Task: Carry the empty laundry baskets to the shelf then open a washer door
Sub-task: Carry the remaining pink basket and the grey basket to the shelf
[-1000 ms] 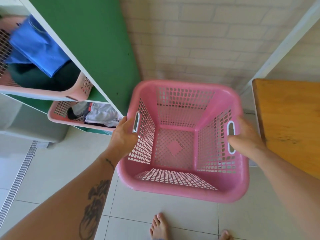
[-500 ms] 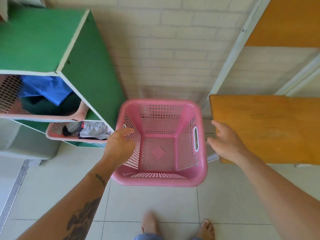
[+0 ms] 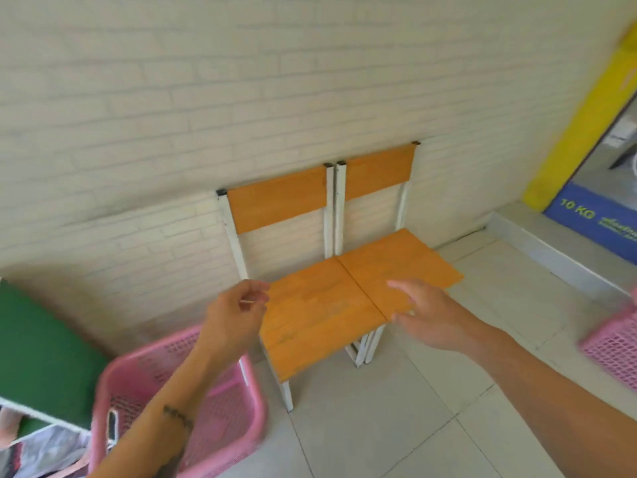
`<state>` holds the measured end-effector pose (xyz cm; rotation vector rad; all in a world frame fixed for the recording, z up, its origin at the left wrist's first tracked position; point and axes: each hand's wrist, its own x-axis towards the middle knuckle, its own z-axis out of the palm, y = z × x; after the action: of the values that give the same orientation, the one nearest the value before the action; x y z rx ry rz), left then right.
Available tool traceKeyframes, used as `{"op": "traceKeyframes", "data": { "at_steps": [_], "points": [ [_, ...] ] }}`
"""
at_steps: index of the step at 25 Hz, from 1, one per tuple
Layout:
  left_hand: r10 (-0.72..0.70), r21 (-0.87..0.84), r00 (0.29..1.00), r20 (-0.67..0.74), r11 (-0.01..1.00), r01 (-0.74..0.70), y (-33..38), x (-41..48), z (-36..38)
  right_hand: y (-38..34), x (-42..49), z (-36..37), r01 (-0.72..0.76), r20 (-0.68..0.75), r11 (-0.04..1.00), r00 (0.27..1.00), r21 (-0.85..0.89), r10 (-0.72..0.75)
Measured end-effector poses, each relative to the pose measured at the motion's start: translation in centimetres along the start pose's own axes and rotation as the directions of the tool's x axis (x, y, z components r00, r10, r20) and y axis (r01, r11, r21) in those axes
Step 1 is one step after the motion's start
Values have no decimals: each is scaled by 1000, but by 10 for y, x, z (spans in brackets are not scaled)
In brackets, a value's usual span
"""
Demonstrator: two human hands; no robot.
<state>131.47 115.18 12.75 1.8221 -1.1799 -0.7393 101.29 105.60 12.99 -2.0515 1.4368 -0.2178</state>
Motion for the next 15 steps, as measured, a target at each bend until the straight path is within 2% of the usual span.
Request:
{"op": "traceKeyframes", "data": {
  "at_steps": [7, 11, 15],
  "points": [
    [181, -95, 966, 187, 982, -166, 171, -25, 174, 154, -106, -168, -146, -252, 989, 956, 38, 151],
    [259, -137, 903, 341, 965, -225, 249, -30, 278, 235, -163, -244, -249, -349, 967, 902, 60, 254],
    [335, -173, 814, 475, 942, -287, 321, -17, 379, 315, -203, -294, -376, -420, 916, 815, 140, 399]
  ]
}}
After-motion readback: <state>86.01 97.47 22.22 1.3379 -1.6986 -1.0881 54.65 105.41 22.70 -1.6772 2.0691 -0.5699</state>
